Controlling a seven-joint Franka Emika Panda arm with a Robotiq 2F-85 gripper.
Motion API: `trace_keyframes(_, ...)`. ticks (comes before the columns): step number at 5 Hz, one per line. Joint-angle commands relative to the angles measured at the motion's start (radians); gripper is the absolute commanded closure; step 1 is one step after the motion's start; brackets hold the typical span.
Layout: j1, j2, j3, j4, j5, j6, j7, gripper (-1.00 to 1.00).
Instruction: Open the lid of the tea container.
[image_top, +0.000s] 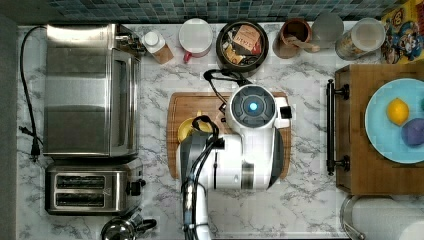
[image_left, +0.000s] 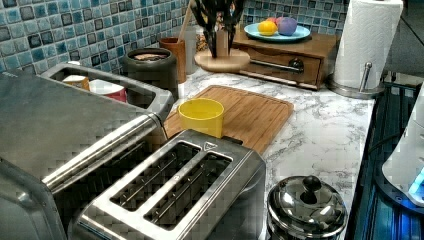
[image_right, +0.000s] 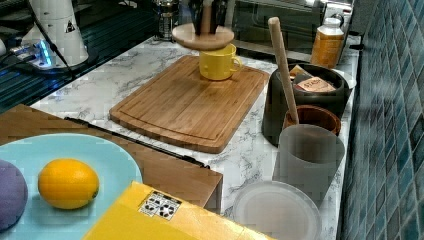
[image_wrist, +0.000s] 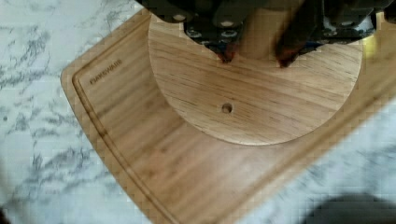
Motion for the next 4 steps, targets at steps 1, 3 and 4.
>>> trace_keyframes(1,0.065,-0.108,0.035,0.284,0.031,-0.153,-0.131,1.00)
trace_keyframes(3,0.061,-0.108,0.038,0.284,0.032,-0.153,-0.131,1.00)
trace_keyframes(4,0.059,-0.108,0.041,0.284,0.032,-0.153,-0.131,1.00)
